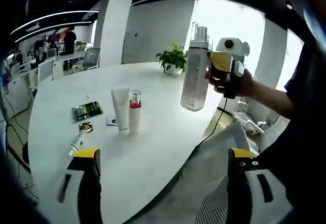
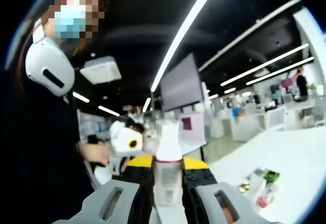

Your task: Arrange the skincare products in the storage area until every visible bottle or jar stands upright without overlapping.

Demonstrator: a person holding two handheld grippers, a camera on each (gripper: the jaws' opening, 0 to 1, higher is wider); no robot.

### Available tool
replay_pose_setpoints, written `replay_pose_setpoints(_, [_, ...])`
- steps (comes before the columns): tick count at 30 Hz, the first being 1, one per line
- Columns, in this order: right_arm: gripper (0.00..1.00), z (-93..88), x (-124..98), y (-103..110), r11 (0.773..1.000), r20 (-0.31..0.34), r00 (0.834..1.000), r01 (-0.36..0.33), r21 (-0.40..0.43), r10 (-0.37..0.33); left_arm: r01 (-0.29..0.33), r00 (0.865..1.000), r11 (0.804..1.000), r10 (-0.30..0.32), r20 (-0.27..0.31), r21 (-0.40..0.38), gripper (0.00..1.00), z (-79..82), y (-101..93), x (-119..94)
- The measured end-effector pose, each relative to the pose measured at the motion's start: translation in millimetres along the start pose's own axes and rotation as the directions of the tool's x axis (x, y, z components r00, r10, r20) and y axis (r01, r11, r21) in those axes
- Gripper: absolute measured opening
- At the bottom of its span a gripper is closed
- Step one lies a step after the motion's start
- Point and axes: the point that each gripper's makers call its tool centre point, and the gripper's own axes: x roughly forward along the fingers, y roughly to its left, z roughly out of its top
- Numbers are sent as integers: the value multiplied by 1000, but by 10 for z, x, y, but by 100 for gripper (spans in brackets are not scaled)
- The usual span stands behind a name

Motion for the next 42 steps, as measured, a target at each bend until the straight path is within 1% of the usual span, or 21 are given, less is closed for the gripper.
replay_pose_setpoints(2, [12, -32, 1, -14, 1000, 1, 1000, 2, 0, -2, -21, 1000, 1000, 21, -9, 6, 99, -34, 57, -28])
replay_pose_setpoints(5, [12, -73, 5, -42, 1000, 2, 1000, 10, -2, -10, -31, 999, 999, 31, -25, 19, 99, -69, 93, -65])
replay_pose_setpoints(10, [12, -157, 43, -136, 999, 7, 999, 39, -26, -39, -48, 999, 999, 48, 12, -2, 99, -93, 163, -133])
replay_pose_setpoints(12, [12, -213, 73, -182, 998, 5, 999, 50, -30, -50, -57, 998, 998, 57, 14, -17, 99, -166, 199, -148])
replay_pose_setpoints(15, [12, -313, 115, -290, 997, 0, 997, 75, -27, -75, -76, 997, 997, 76, -5, -35, 99, -300, 266, -157])
replay_pose_setpoints(18, [12, -390, 114, -433, 996, -4, 996, 86, -34, -87, -86, 996, 996, 86, -20, -23, 99, -369, 322, -171])
replay_pose_setpoints(19, [12, -409, 124, -452, 996, -6, 996, 88, -34, -88, -102, 994, 995, 102, -27, -7, 99, -406, 371, -197])
replay_pose_setpoints(20, [12, -433, 133, -470, 995, -14, 996, 90, -37, -91, -121, 992, 993, 121, -26, 2, 99, -423, 416, -217])
replay_pose_setpoints(22, [12, -512, 138, -515, 993, -46, 994, 93, -68, -97, -129, 991, 992, 128, -23, -4, 99, -470, 479, -238])
replay_pose_setpoints(25, [12, -625, 132, -593, 993, -69, 993, 88, -73, -93, -128, 992, 990, 127, -22, -56, 99, -530, 557, -194])
replay_pose_setpoints(27, [12, -729, 134, -647, 995, -84, 993, 74, -71, -80, -157, 987, 985, 156, -28, -77, 99, -582, 609, -139])
replay_pose_setpoints(30, [12, -894, 145, -752, 994, -104, 991, 77, -83, -85, -186, 983, 979, 186, -14, -80, 98, -663, 573, -6])
replay_pose_setpoints(31, [12, -968, 147, -805, 993, -114, 990, 77, -87, -87, -196, 981, 978, 196, -11, -70, 97, -678, 561, 26])
replay_pose_setpoints(32, [12, -994, 148, -823, 993, -118, 989, 77, -87, -87, -214, 976, 977, 214, -50, 4, 97, -724, 571, 50])
replay_pose_setpoints(33, [12, -1038, 146, -857, 993, -125, 988, 78, -91, -90, -236, 968, 967, 243, -67, 92, 97, -719, 599, 58])
replay_pose_setpoints(34, [12, -1134, 129, -961, 992, -131, 987, 82, -93, -94, -254, 963, 955, 265, -57, 152, 97, -687, 616, 77])
replay_pose_setpoints(35, [12, -1195, 129, -1007, 993, -135, 986, 83, -86, -94, -243, 964, 945, 260, -54, 217, 97, -673, 586, 125])
replay_pose_setpoints(36, [12, -1232, 128, -1037, 993, -135, 986, 85, -87, -96, -223, 968, 947, 243, -61, 232, 98, -685, 542, 159])
replay_pose_setpoints(38, [13, -1313, 130, -1107, 993, -137, 986, 78, -94, -90, -214, 973, 951, 227, -33, 225, 99, -661, 490, 214])
replay_pose_setpoints(41, [13, -1428, 119, -1222, 992, -146, 985, 78, -104, -93, -230, 971, 941, 241, -12, 250, 98, -622, 541, 216])
replay_pose_setpoints(42, [13, -1470, 115, -1261, 990, -147, 985, 77, -115, -94, -248, 967, 942, 253, 8, 226, 98, -588, 608, 211])
